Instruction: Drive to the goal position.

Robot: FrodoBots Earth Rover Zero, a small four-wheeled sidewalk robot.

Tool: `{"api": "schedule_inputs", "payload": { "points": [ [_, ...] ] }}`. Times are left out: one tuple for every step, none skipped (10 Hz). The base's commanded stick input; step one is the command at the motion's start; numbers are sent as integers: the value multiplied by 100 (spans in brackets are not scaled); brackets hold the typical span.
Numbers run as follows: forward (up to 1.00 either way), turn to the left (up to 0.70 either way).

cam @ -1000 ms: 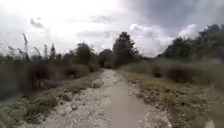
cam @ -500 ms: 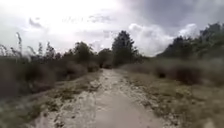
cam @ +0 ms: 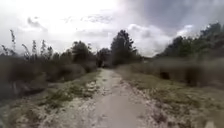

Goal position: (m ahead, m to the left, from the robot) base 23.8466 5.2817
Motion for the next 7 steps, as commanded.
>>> {"api": "schedule_inputs", "payload": {
  "points": [
    [70,0],
    [70,0],
    [70,0],
    [70,0],
    [70,0],
    [70,0],
    [70,0]
  ]
}}
